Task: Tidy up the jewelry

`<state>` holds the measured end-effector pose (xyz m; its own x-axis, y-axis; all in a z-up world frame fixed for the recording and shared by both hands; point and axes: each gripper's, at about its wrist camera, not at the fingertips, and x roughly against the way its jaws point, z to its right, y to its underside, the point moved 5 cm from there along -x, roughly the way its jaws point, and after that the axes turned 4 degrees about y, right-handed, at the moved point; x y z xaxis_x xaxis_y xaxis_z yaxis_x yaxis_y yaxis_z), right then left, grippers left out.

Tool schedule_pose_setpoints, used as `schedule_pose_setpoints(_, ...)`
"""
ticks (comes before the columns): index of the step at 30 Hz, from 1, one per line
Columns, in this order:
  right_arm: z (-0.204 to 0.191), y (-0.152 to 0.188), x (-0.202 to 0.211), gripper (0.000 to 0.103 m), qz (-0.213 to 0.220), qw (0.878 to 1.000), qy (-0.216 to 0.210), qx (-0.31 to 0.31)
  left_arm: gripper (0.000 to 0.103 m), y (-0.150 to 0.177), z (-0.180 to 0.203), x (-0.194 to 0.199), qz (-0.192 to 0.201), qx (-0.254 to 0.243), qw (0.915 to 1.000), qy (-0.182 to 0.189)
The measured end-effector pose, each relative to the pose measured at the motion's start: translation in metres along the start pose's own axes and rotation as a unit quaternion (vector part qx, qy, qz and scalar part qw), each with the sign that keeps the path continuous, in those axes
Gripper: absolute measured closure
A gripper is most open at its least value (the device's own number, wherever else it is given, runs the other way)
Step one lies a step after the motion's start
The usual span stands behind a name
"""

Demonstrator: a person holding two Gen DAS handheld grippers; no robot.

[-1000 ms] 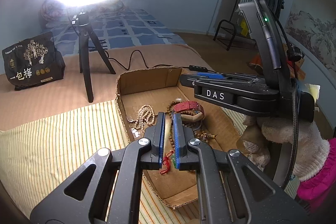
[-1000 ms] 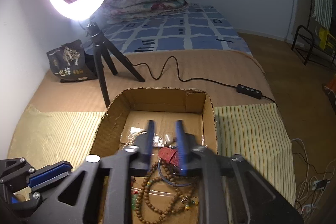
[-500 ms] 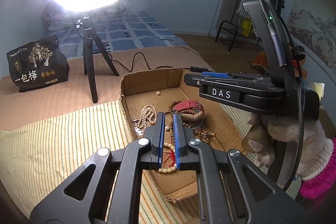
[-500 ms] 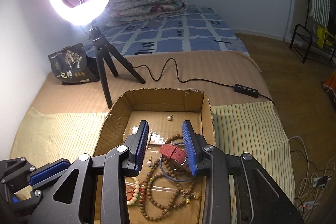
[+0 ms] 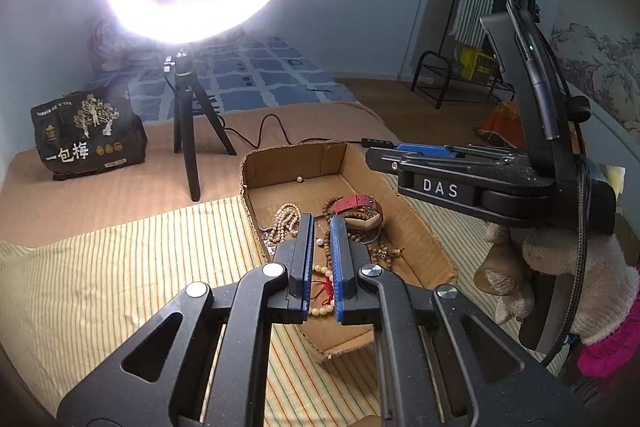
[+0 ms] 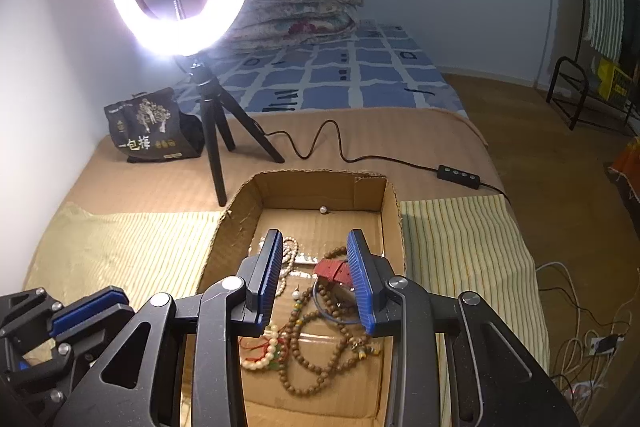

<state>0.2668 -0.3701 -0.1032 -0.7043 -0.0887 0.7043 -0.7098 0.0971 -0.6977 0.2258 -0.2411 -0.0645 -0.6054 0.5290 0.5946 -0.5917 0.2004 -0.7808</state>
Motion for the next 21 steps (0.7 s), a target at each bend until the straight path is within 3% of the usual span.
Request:
schedule_pose_setpoints(15, -0.017, 0.021, 0.057, 0.071, 0.021, 1.0, 0.008, 0.014, 0.097, 0.015, 0.005, 0.051, 0.012, -0.017, 0.9998, -0.004)
schedule_pose_setpoints(17, -0.018, 0.024, 0.064, 0.061, 0.026, 0.999, 0.01, 0.015, 0.09, 0.018, 0.004, 0.059, 0.014, -0.02, 0.9997, -0.009)
schedule_pose_setpoints(19, -0.02, 0.026, 0.071, 0.054, 0.032, 0.999, 0.011, 0.013, 0.074, 0.021, 0.003, 0.068, 0.016, -0.02, 0.9996, -0.011)
schedule_pose_setpoints(21, -0.023, 0.029, 0.079, 0.053, 0.037, 0.999, 0.012, 0.011, 0.073, 0.024, 0.001, 0.076, 0.018, -0.02, 0.9996, -0.012)
